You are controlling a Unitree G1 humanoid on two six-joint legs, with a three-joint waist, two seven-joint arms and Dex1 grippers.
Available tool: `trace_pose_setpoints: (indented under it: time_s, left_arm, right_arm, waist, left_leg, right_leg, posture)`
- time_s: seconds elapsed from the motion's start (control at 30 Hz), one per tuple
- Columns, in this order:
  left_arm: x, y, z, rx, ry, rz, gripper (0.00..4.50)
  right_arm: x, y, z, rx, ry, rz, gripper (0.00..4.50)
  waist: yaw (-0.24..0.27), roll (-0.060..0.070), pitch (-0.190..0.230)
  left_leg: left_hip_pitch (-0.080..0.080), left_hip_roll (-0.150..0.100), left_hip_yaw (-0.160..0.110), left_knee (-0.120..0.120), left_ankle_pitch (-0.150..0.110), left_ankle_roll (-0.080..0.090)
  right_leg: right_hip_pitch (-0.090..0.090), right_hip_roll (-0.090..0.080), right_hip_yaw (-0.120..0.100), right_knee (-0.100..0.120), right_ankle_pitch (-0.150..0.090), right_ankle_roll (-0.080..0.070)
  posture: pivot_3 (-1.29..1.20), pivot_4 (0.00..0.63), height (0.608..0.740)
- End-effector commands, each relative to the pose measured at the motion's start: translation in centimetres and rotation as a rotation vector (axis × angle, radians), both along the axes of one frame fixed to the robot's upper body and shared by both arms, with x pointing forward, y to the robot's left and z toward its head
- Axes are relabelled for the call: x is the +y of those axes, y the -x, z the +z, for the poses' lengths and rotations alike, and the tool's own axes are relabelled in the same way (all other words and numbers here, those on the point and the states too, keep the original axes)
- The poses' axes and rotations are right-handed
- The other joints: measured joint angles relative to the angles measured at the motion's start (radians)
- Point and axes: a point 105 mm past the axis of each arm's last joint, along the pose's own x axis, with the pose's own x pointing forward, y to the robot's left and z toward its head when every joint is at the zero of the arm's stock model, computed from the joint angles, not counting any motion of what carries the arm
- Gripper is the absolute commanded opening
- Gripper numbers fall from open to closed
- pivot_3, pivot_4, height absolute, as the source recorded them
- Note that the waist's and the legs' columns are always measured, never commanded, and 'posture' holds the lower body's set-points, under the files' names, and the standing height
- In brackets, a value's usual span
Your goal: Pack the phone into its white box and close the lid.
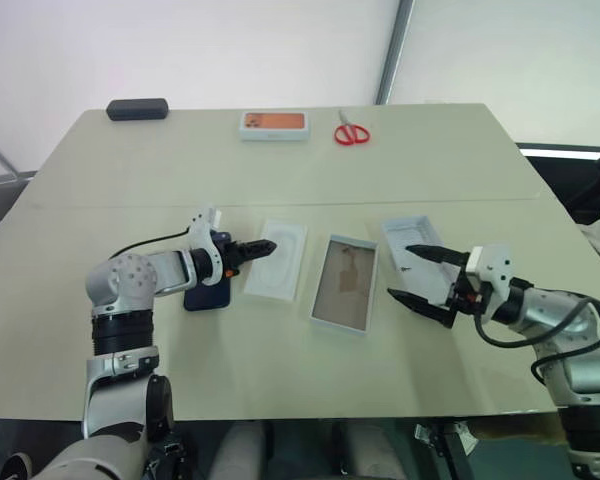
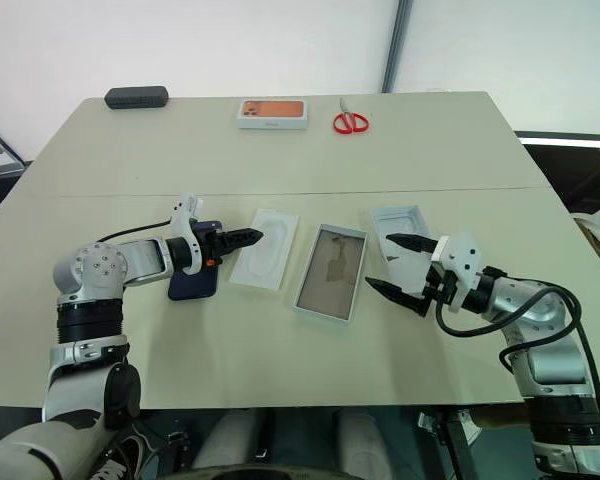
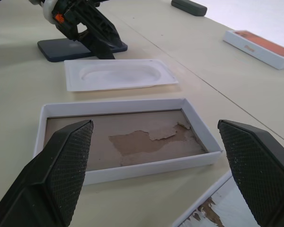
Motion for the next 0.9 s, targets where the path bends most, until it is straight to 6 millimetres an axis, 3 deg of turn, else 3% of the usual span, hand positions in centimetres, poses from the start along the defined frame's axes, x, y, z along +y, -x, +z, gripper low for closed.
trace_pose_setpoints:
  time_s: [0.03, 0.13, 0.2, 0.27, 0.4, 0.77, 0.9]
  left_arm:
    - [-0.3, 0.3, -1.1, 0.047, -0.007, -0.009, 4.50]
    - [-0.5, 0.3, -1.0, 0.050, 0.010, -0.011, 4.50]
    - [-0.6, 0.3, -1.1, 0.052, 0.010, -0.008, 3.96]
    - [-0.6, 0.4, -1.3, 0.058, 0.005, -0.008, 3.21]
    - [-0.3, 0.7, -1.6, 0.075, -0.013, -0.008, 1.16]
    - [0.4, 0.9, -1.6, 0.078, 0.007, 0.029, 1.16]
    - [0.3, 0.7, -1.5, 0.066, 0.008, 0.034, 0.02]
  right_arm:
    - [0.8, 0.1, 1.9, -0.080, 0.003, 0.027, 4.41]
    - [1.0, 0.0, 2.1, -0.085, -0.001, 0.029, 4.41]
    - [1.0, 0.0, 2.1, -0.085, -0.003, 0.028, 4.50]
    - [1.0, 0.0, 2.1, -0.084, -0.003, 0.026, 4.50]
    - [1.0, 0.0, 2.0, -0.085, -0.001, 0.025, 4.50]
    - [1.7, 0.0, 2.9, -0.108, -0.011, 0.037, 4.50]
    - [1.7, 0.0, 2.7, -0.103, -0.010, 0.035, 4.50]
  waist:
    - [0.000, 0.000, 0.000]
    - [0.002, 0.000, 0.000]
    - [0.003, 0.000, 0.000]
    - [0.002, 0.000, 0.000]
    - [0.001, -0.001, 0.000]
    - [0.000, -0.001, 0.000]
    - [0.000, -0.001, 0.000]
  left_leg:
    - [0.000, 0.000, 0.000, 0.000, 0.000, 0.000]
    - [0.000, 0.000, 0.000, 0.000, 0.000, 0.000]
    - [0.000, 0.000, 0.000, 0.000, 0.000, 0.000]
    - [0.000, -0.001, 0.000, 0.000, 0.000, 0.000]
    - [-0.001, -0.001, 0.000, 0.000, 0.000, 0.000]
    - [-0.001, 0.000, 0.000, -0.001, 0.000, 0.000]
    - [-0.001, 0.000, 0.000, -0.001, 0.000, 0.000]
  right_leg:
    - [0.000, 0.000, 0.000, 0.000, 0.000, 0.000]
    - [0.000, 0.000, 0.000, 0.000, 0.000, 0.000]
    - [0.000, 0.000, 0.000, 0.000, 0.000, 0.000]
    - [0.000, -0.001, 0.000, 0.000, 0.000, 0.000]
    - [-0.001, -0.001, 0.000, -0.001, 0.000, 0.000]
    - [-0.001, -0.001, 0.000, -0.001, 0.000, 0.000]
    - [-0.001, -0.001, 0.000, -0.001, 0.000, 0.000]
  posture:
    - [0.00, 0.150, 0.740]
    - [0.00, 0.150, 0.740]
    - [0.00, 0.150, 0.740]
    - [0.00, 0.150, 0.740]
    - [0.00, 0.150, 0.740]
    - [0.00, 0.150, 0.740]
    - [0.00, 0.150, 0.740]
